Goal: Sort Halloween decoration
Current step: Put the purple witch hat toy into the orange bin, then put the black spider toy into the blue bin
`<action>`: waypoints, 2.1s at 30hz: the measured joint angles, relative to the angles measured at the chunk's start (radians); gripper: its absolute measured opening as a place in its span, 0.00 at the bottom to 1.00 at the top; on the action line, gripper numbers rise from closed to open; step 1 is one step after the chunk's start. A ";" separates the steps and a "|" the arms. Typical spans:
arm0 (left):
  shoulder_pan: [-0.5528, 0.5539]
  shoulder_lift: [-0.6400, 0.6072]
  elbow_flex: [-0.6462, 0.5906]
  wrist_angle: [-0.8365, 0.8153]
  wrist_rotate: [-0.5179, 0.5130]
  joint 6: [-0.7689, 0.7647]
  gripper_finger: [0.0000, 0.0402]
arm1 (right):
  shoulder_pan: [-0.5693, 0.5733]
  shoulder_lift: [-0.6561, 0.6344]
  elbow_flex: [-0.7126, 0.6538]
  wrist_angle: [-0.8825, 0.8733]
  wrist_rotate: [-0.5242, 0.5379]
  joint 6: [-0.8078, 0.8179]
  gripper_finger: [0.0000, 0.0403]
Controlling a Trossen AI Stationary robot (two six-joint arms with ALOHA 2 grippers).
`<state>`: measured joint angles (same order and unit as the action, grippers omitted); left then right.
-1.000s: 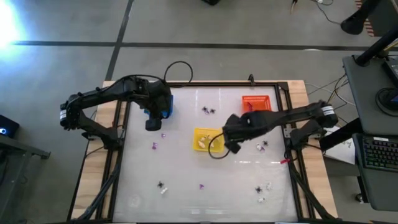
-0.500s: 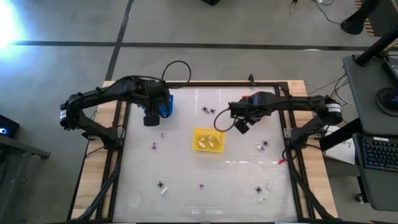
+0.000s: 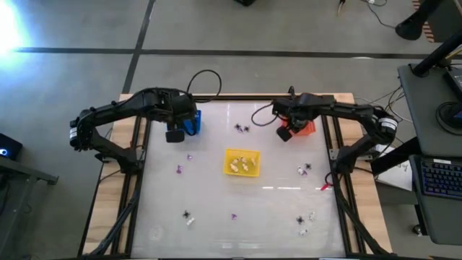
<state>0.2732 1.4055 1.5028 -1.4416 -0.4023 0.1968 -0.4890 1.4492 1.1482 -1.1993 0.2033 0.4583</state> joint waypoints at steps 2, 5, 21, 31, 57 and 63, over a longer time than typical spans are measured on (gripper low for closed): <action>0.002 0.000 0.000 0.000 0.000 0.000 0.32 | -0.036 0.000 -0.026 0.053 -0.037 -0.035 0.02; 0.004 0.000 0.000 0.000 0.000 -0.001 0.32 | -0.082 0.000 -0.065 0.120 -0.079 -0.086 0.02; 0.006 0.000 0.000 0.006 0.000 -0.042 0.32 | -0.194 0.000 -0.131 0.242 -0.067 -0.215 0.09; 0.008 0.000 0.000 0.083 0.001 -0.105 0.32 | -0.194 0.000 -0.104 0.256 -0.001 -0.287 0.29; 0.172 0.232 -0.001 0.476 0.295 0.232 0.39 | -0.194 0.000 0.020 0.256 -0.001 -0.298 0.34; 0.230 0.335 0.002 0.536 0.382 0.285 0.39 | -0.194 0.000 0.020 0.252 -0.001 -0.275 0.33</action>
<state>0.5027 1.7405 1.5047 -0.9054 -0.0200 0.4820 -0.6834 1.4490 1.1687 -0.9471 0.2018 0.1829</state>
